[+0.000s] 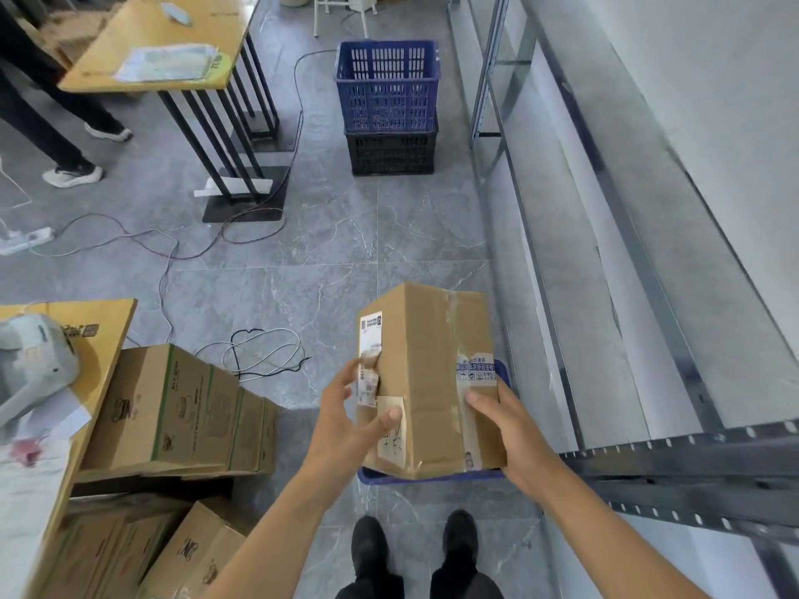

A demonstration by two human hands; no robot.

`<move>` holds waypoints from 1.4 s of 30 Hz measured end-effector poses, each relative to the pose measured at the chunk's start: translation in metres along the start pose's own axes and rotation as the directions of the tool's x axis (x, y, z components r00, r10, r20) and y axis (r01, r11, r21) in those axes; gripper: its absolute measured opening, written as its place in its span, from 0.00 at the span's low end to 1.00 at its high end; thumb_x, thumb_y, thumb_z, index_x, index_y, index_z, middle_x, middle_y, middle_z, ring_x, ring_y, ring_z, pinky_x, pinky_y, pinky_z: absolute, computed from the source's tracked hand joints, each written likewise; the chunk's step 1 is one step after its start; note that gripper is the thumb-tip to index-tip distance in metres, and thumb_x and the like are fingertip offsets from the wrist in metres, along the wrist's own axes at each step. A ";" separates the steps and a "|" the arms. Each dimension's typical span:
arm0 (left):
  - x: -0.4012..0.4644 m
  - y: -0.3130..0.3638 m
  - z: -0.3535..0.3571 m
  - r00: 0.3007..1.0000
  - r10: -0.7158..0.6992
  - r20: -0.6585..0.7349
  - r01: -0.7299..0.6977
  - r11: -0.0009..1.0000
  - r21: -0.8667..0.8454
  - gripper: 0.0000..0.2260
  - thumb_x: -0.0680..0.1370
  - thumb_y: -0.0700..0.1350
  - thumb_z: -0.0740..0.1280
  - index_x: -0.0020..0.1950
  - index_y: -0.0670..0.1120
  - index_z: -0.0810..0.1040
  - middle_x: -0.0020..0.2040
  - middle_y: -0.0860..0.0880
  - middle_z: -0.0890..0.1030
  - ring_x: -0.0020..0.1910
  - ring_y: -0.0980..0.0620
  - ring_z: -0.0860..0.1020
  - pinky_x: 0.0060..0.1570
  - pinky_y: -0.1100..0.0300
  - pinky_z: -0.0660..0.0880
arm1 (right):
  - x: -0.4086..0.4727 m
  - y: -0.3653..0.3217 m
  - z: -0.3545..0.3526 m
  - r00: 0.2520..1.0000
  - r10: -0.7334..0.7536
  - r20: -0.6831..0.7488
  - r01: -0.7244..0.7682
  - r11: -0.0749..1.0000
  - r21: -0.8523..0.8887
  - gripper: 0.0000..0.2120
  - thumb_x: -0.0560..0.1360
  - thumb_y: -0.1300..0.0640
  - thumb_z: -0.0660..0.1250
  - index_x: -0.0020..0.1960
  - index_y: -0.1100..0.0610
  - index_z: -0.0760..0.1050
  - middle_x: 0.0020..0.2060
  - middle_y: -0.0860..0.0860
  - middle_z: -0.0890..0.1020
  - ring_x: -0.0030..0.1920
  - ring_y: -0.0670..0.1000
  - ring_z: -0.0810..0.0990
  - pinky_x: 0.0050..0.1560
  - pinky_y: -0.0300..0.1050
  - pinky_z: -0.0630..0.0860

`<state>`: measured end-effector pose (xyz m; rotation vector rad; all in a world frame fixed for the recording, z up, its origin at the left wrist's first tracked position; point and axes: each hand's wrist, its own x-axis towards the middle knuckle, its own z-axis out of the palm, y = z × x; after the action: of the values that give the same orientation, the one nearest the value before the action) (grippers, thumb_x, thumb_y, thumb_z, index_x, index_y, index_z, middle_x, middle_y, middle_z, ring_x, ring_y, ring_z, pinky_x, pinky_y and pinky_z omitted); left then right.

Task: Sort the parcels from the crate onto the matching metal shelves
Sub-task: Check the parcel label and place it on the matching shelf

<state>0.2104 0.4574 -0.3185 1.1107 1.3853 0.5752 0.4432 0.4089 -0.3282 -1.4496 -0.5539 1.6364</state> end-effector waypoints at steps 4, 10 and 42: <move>-0.002 0.001 -0.014 0.998 -0.049 0.036 0.054 0.985 -0.165 0.58 0.52 0.60 0.87 0.78 0.57 0.64 0.72 0.52 0.80 0.65 0.50 0.83 0.65 0.45 0.78 | -0.003 -0.002 0.014 0.995 -0.076 0.066 0.075 0.997 0.015 0.23 0.77 0.51 0.68 0.72 0.40 0.73 0.62 0.47 0.86 0.62 0.51 0.85 0.59 0.53 0.81; -0.017 0.001 -0.042 0.997 -0.074 0.021 0.077 0.973 -0.218 0.42 0.62 0.67 0.81 0.74 0.68 0.68 0.67 0.57 0.83 0.66 0.49 0.82 0.68 0.40 0.76 | -0.005 0.003 0.021 0.987 -0.158 0.029 0.161 0.969 -0.186 0.25 0.83 0.50 0.63 0.73 0.28 0.63 0.67 0.29 0.78 0.68 0.31 0.74 0.78 0.53 0.67; -0.028 0.038 -0.064 0.988 -0.014 0.153 0.007 0.999 0.045 0.18 0.77 0.59 0.69 0.65 0.75 0.75 0.69 0.58 0.80 0.69 0.50 0.78 0.67 0.46 0.74 | -0.007 -0.056 0.021 0.994 -0.084 -0.074 0.075 0.990 -0.123 0.19 0.79 0.47 0.70 0.67 0.46 0.68 0.63 0.53 0.78 0.60 0.58 0.82 0.56 0.76 0.80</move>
<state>0.1554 0.4668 -0.2619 1.1580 1.2746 0.4436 0.4396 0.4375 -0.2755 -1.5529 -0.6665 1.4988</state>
